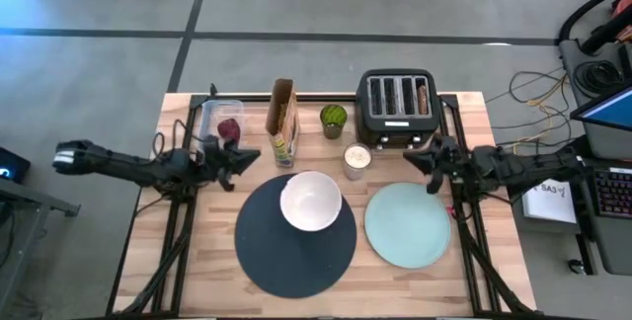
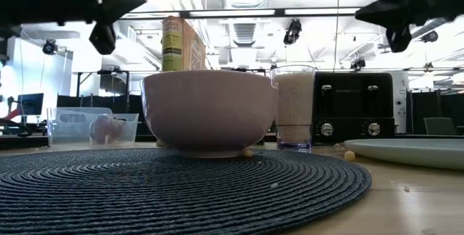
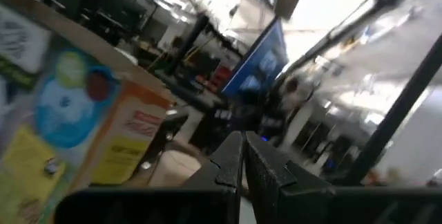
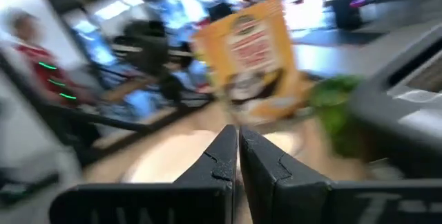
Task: Arrange a breakfast setting
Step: Pour the cereal from the yellow cereal box into the white bowl
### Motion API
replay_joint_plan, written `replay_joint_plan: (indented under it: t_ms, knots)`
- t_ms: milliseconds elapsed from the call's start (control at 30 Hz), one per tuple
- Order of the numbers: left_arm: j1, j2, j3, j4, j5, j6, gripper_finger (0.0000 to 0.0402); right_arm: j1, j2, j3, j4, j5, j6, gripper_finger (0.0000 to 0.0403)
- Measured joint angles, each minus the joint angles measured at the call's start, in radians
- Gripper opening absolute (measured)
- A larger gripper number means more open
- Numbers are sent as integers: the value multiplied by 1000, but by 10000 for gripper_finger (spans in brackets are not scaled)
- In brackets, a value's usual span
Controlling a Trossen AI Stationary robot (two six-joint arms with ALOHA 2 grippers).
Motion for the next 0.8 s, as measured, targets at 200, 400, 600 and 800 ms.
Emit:
replay_joint_plan:
  t_ms: [200,400,600,800]
  knots:
    - [-51,150,201,-253,-145,60,0,-6,111,184,-223,124,-38,9]
    - [-87,257,514,-1005,-239,-116,0,-6,190,232,-227,194,-64,9]
    - [-184,408,719,-1477,-221,-297,0,-10,247,252,-189,293,-117,9]
    - [-277,558,691,-1473,-280,-330,0,-12,283,255,-154,294,-133,9]
